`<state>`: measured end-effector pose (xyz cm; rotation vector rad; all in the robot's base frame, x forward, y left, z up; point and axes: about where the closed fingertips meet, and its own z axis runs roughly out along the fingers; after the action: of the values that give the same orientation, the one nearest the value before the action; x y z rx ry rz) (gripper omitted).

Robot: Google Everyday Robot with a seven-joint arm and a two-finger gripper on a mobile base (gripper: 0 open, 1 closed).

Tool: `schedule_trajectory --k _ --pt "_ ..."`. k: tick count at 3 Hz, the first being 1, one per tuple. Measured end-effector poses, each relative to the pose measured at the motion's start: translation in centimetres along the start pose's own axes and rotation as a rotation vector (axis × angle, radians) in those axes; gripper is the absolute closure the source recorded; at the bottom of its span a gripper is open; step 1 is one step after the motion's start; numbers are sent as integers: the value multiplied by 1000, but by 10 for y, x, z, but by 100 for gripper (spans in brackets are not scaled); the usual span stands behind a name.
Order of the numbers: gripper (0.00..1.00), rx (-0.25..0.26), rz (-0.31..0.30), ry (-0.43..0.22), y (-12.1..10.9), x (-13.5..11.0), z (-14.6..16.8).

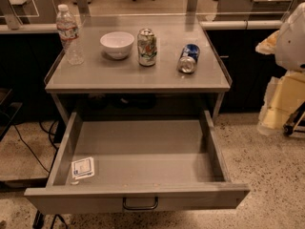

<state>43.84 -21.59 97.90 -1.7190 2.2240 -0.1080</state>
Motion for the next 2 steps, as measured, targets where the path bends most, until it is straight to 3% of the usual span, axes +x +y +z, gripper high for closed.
schedule_trajectory --k 1,2 --pt "0 6 3 -1 -1 -1 -1" --pt "0 25 63 13 -12 -13 5"
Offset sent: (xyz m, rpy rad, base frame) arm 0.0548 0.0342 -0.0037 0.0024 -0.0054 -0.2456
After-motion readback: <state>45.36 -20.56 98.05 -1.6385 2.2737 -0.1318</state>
